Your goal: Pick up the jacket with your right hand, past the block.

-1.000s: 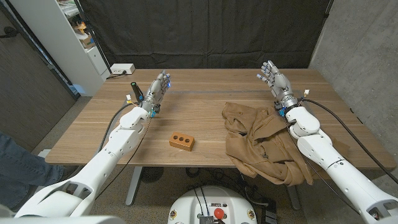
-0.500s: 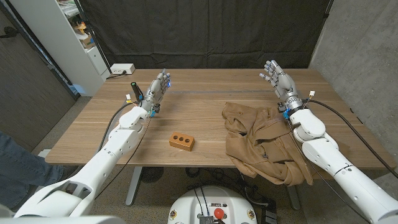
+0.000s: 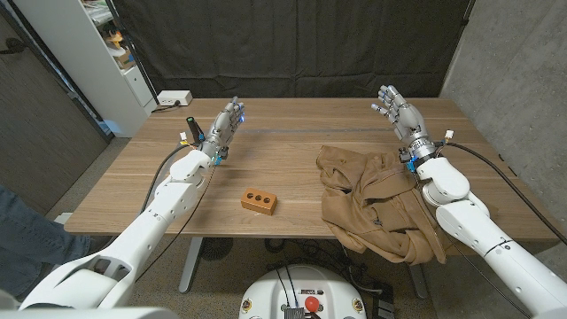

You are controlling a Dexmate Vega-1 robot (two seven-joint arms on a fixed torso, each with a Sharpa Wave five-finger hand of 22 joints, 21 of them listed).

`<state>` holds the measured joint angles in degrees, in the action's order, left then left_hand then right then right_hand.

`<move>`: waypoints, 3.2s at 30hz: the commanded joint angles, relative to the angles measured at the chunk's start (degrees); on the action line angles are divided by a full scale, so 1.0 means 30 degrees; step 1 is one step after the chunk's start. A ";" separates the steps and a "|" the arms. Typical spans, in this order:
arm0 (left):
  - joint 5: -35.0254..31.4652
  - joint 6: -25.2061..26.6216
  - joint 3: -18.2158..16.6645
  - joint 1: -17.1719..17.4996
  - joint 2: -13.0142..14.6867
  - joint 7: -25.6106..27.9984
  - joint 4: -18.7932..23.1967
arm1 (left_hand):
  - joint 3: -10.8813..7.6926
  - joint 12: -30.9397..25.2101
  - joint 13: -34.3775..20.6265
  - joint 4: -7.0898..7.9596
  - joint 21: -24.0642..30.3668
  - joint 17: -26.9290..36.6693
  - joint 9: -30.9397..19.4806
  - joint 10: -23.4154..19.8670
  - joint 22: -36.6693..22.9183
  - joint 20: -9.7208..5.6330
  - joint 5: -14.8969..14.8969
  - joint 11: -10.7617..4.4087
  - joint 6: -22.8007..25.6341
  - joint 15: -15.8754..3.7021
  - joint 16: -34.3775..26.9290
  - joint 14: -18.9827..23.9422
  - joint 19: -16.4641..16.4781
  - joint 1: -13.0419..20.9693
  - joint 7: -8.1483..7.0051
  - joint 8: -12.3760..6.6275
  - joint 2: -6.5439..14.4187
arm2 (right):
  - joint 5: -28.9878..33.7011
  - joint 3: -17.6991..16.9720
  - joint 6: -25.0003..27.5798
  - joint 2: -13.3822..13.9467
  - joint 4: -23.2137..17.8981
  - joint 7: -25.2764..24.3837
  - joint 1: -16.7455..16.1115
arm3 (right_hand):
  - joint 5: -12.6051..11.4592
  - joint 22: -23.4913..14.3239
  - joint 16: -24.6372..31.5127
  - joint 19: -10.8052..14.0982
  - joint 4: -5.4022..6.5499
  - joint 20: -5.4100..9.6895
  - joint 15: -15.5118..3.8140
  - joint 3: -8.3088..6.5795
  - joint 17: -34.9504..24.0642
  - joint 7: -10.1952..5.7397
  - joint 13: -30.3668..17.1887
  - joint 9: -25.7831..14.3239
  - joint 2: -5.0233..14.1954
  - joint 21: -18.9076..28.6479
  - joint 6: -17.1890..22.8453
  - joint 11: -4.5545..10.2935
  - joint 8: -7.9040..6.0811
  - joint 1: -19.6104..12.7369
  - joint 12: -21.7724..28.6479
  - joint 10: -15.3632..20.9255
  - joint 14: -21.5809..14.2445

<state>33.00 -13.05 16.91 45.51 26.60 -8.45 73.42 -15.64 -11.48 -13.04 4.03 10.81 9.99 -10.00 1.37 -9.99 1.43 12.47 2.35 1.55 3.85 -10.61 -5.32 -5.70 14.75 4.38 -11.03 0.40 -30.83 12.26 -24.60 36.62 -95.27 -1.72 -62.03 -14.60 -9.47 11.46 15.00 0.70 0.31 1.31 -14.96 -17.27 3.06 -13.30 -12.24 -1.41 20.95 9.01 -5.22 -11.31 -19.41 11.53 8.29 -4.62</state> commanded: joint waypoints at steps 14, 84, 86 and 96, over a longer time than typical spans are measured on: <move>-0.0257 0.0126 0.0273 -0.0264 -0.0210 0.0126 0.0044 | -0.0064 -0.0167 0.0083 -0.0158 0.0052 0.0110 -0.0061 -0.0106 -0.0067 -0.0058 -0.0121 0.0047 0.0228 -0.0148 0.0012 -0.0255 -0.0295 0.0211 0.0035 0.0027 0.0043 | -0.0230 -0.1015 -0.0759 0.1161 -0.0444 0.0222 -0.1150 | -0.0041 -0.0046 0.0134 0.0273 -0.0114 -0.0007 -0.0016 -0.0003 0.0036 -0.0053 0.0070 0.0054 0.0157 -0.0130 0.0200 0.0052 -0.0019 -0.0061 0.0069 0.0240 -0.0243; -0.0612 0.1331 0.0368 0.1009 0.0504 0.0894 0.2934 | -0.0096 -0.0206 0.0390 -0.0409 0.0104 0.0111 -0.0066 -0.0223 -0.0072 0.0077 -0.0289 0.0033 0.0489 -0.0085 -0.0033 -0.0154 -0.0337 0.0314 0.0097 0.0034 0.0280 | 0.4027 -0.5680 -0.2928 0.4487 -0.3645 -0.1369 -0.6973 | -0.0078 -0.0045 0.0148 0.0481 -0.0229 -0.0062 -0.0174 0.0093 0.0476 -0.0200 0.0389 0.0289 0.0221 -0.0777 0.0287 0.0188 -0.0036 -0.0025 0.0123 0.0701 -0.0497; -0.0632 0.1359 0.0377 0.0990 0.0525 0.0885 0.2932 | -0.0097 -0.0203 0.0397 -0.0416 0.0104 0.0112 -0.0066 -0.0216 -0.0072 0.0084 -0.0294 0.0048 0.0494 -0.0088 -0.0030 -0.0162 -0.0340 0.0316 0.0108 0.0035 0.0287 | 0.4258 -0.5821 -0.2927 0.4505 -0.3773 -0.1492 -0.7144 | -0.0081 -0.0045 0.0142 0.0456 -0.0233 -0.0066 -0.0186 0.0093 0.0485 -0.0198 0.0393 0.0292 0.0222 -0.0801 0.0290 0.0186 -0.0037 -0.0029 0.0122 0.0706 -0.0486; -0.0570 0.1257 0.0359 0.0932 0.0480 0.0756 0.2803 | -0.0101 -0.0202 0.0425 -0.0450 0.0109 0.0113 -0.0067 -0.0217 -0.0073 0.0108 -0.0315 0.0012 0.0542 -0.0103 -0.0032 -0.0152 -0.0345 0.0326 0.0091 0.0029 0.0318 | 0.5981 -0.6277 -0.2964 0.4333 -0.4228 -0.2410 -0.7704 | -0.0117 -0.0046 0.0124 0.0236 -0.0264 -0.0215 -0.0241 0.0094 0.0573 -0.0292 0.0436 0.0317 0.0255 -0.1038 0.0293 0.0279 -0.0033 -0.0044 0.0019 0.0497 -0.0477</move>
<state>31.14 -8.86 18.05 48.41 28.10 -5.73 82.11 -15.80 -11.87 -11.71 2.91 10.81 9.99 -10.00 0.75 -9.99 1.34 11.81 2.35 2.77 3.56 -10.61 -5.61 -6.37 15.42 4.39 -11.03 1.07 -17.64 -4.87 -33.38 49.90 -106.33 -6.30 -82.99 -14.60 -9.46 11.70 16.08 0.31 0.01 0.91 -14.57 -15.51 2.45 -11.97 -11.18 -1.41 18.17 9.63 -4.92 -11.31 -19.41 11.53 10.03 -5.85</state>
